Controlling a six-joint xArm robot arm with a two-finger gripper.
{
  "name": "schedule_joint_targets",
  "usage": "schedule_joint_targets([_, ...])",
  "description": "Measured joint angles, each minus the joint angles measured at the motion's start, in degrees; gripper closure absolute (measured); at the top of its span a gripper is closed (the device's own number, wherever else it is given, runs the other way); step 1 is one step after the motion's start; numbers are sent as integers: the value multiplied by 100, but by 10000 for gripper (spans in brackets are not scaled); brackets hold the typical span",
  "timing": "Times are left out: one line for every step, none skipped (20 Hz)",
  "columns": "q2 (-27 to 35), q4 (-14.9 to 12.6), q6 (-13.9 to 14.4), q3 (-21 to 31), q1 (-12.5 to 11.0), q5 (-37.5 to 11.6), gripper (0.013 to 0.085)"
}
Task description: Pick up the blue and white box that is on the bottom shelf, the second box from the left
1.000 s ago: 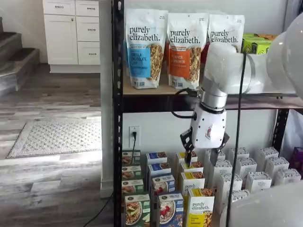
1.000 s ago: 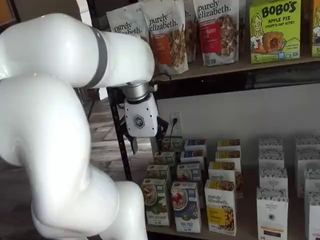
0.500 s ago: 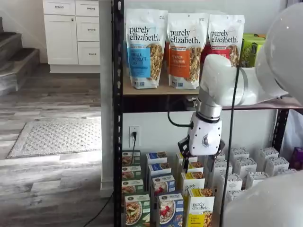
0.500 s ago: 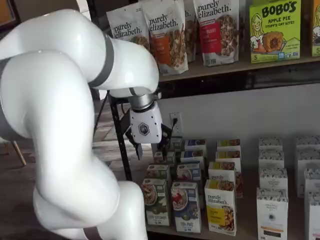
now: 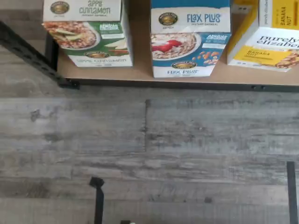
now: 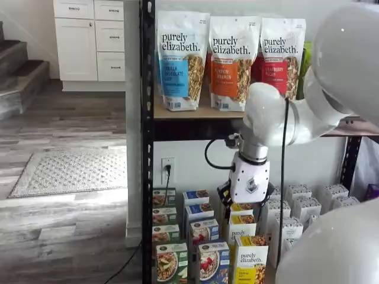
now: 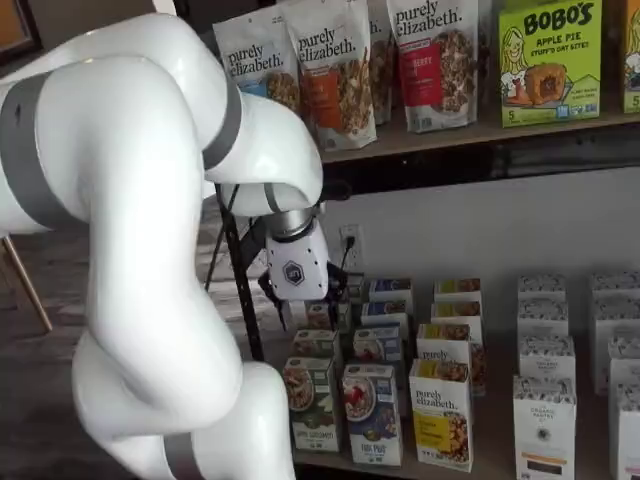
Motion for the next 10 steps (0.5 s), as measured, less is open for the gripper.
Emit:
schedule_joint_targets([67, -38, 36, -2, 11, -68, 130])
schedule_joint_targets([159, -78, 75, -2, 25, -172, 130])
schedule_joint_targets([233, -111, 111, -2, 38, -256, 130])
schedule_joint_targets([300, -151, 152, 2, 52, -339, 130])
schedule_joint_targets([362, -187, 191, 4, 65, -420, 130])
schedule_joint_targets([427, -221, 227, 9, 76, -502, 130])
schedule_joint_targets([498, -239, 249, 10, 85, -585, 130])
schedule_joint_targets([561, -243, 256, 12, 89, -664, 130])
schedule_joint_targets([630, -236, 253, 22, 90, -762, 130])
schedule_joint_targets([692, -237, 255, 34, 91, -863, 130])
